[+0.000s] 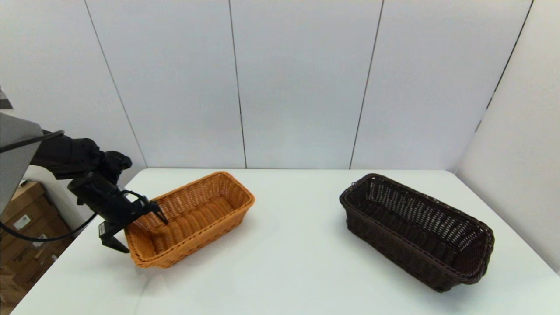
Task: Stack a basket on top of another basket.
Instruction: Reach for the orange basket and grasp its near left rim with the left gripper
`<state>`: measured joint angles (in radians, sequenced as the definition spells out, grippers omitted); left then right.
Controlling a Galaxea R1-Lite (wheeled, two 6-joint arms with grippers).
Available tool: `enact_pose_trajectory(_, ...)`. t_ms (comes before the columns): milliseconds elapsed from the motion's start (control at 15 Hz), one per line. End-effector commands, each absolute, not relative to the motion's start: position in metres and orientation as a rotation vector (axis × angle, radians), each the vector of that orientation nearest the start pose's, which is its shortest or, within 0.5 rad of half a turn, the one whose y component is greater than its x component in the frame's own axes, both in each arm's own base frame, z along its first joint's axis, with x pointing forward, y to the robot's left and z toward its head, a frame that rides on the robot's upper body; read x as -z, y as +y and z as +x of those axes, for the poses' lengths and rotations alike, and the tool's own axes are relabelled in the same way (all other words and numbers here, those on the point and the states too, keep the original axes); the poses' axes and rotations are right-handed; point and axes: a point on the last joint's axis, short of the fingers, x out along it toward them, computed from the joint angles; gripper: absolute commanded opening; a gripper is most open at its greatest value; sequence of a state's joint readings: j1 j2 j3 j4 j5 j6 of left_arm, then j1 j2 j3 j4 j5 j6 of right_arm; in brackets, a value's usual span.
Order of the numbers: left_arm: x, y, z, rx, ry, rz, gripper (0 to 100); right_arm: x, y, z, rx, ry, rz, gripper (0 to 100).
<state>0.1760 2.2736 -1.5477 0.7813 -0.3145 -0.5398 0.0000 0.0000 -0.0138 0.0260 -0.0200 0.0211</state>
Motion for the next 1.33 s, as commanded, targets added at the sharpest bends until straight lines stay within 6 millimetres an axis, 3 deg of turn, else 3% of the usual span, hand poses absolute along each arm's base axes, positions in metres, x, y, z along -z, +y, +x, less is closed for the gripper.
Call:
enact_pose_trajectory(67, -0.068, 0.059, 0.376, -0.278, 1.485, -0.820, 100, -0.077, 0.000, -0.024, 0.020, 0.012, 0.021, 100)
enact_pose_trajectory(333, -0.082, 0.059, 0.372, -0.270, 1.450, -0.825, 100, -0.077, 0.000, -0.024, 0.020, 0.012, 0.021, 100)
enact_pose_trajectory(400, -0.086, 0.059, 0.372, -0.266, 1.443, -0.823, 0, -0.077, 0.000, -0.024, 0.020, 0.012, 0.021, 100)
enact_pose_trajectory(867, -0.079, 0.056, 0.369, -0.235, 1.474, -0.818, 0, -0.077, 0.000, -0.024, 0.020, 0.012, 0.021, 100)
enact_pose_trajectory(1067, -0.092, 0.057, 0.366, -0.224, 1.443, -0.822, 0, -0.077, 0.000, -0.024, 0.020, 0.012, 0.021, 100)
enact_pose_trajectory(1333, -0.129, 0.067, 0.357, -0.133, 1.344, -0.908, 0, -0.077, 0.000, -0.024, 0.020, 0.012, 0.021, 100)
